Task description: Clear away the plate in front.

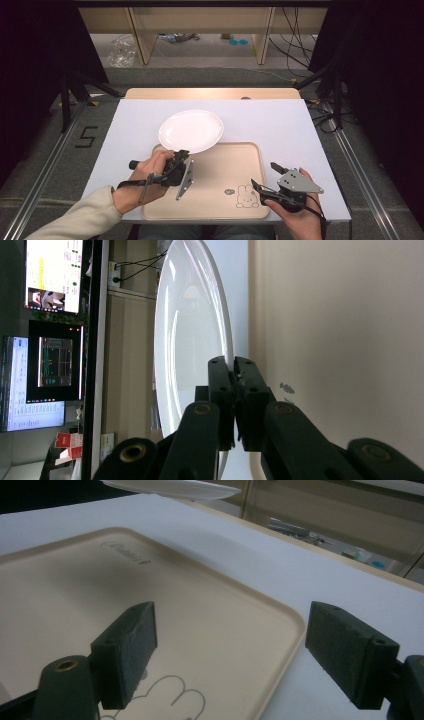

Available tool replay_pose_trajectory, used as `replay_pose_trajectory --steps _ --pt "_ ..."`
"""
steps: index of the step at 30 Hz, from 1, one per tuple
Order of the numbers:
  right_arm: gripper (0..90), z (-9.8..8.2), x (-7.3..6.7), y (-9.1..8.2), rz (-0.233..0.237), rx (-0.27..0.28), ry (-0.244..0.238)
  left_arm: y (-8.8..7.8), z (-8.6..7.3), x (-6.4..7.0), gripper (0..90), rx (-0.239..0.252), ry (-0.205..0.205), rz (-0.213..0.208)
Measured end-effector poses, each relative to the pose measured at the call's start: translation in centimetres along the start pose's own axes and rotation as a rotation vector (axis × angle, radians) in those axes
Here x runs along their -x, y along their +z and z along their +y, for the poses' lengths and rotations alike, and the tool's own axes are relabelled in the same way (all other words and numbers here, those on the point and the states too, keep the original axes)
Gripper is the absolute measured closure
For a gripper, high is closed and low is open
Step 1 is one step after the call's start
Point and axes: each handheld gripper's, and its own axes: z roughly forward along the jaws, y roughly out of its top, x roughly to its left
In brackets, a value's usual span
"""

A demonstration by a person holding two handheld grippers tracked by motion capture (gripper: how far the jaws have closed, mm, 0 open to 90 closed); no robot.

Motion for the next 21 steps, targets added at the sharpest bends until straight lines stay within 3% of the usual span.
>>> replay_pose_trajectory --steps 21 --pt "21.7 0.0 0.0 0.0 0.000 -0.002 0.001 -0.5 0.2 1.8 87.4 0.013 0.019 -0.032"
